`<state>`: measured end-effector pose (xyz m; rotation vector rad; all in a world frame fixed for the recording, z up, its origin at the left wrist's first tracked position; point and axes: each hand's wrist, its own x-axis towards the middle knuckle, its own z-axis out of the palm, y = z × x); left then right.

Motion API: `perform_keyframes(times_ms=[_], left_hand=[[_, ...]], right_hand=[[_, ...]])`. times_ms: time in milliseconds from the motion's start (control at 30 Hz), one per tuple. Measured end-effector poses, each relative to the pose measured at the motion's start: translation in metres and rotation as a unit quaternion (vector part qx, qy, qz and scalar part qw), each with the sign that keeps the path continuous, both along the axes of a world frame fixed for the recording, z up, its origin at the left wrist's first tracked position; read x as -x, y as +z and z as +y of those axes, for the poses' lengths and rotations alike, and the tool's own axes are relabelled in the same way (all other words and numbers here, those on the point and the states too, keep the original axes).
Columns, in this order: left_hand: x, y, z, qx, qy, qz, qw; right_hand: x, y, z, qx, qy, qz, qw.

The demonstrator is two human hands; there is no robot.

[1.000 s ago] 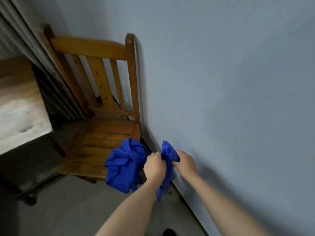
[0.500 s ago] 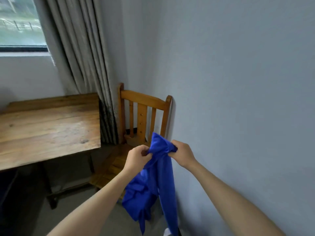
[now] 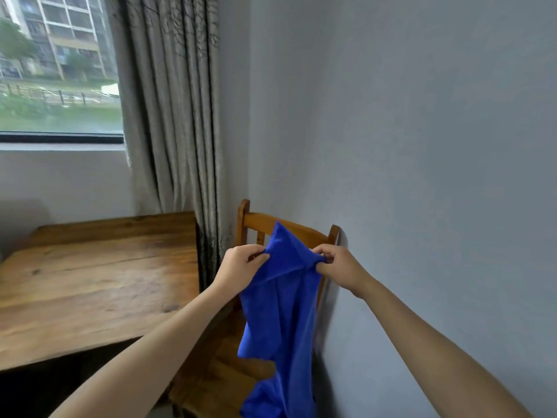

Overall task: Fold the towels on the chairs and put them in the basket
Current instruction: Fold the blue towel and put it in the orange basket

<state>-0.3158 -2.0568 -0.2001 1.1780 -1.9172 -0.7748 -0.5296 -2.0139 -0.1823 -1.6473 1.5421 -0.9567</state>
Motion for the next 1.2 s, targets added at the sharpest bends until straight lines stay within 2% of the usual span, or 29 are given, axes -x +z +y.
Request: perform_keyframes(times_ms=[167, 300, 400, 500, 533, 600, 667, 733, 833, 967, 1067, 1200], left_hand=[[-0.012, 0.03, -0.035, 0.058, 0.043, 0.058, 0.996], [-0.002, 0.06, -0.049, -0.013, 0.026, 0.12, 0.992], [0.005, 0.077, -0.057, 0.021, 0.042, 0.073, 0.996], [0.012, 0.086, -0.063, 0.07, 0.043, 0.01, 0.997], [0.014, 0.087, -0.065, 0.075, 0.041, 0.0, 0.996], [0.016, 0.09, -0.069, 0.084, 0.042, -0.02, 0.995], [0.015, 0.088, -0.072, 0.091, 0.052, -0.034, 0.994], [0.012, 0.083, -0.073, 0.092, 0.056, -0.035, 0.994], [0.005, 0.078, -0.075, 0.094, 0.058, -0.031, 0.993], [-0.012, 0.074, -0.079, 0.066, 0.045, -0.015, 0.997], [-0.025, 0.059, -0.077, 0.033, 0.019, -0.032, 0.999], [-0.054, 0.033, -0.077, -0.023, 0.065, -0.037, 0.997]], right_hand=[[-0.012, 0.007, -0.033, -0.024, -0.024, 0.002, 0.999], [-0.021, 0.011, -0.052, -0.042, -0.019, -0.008, 0.999], [-0.027, 0.024, -0.061, -0.015, -0.016, -0.056, 0.998], [-0.036, 0.041, -0.065, 0.087, 0.009, -0.109, 0.99], [-0.038, 0.046, -0.066, 0.127, 0.01, -0.101, 0.987], [-0.04, 0.054, -0.071, 0.188, -0.003, -0.022, 0.982], [-0.043, 0.053, -0.076, 0.194, -0.025, 0.062, 0.979], [-0.045, 0.044, -0.083, 0.192, -0.033, 0.084, 0.977], [-0.045, 0.042, -0.093, 0.186, -0.052, 0.053, 0.98], [-0.046, 0.071, -0.108, 0.142, -0.056, -0.097, 0.984], [-0.046, 0.1, -0.12, 0.175, -0.045, -0.089, 0.979], [-0.033, 0.129, -0.139, 0.195, -0.074, -0.124, 0.97]])
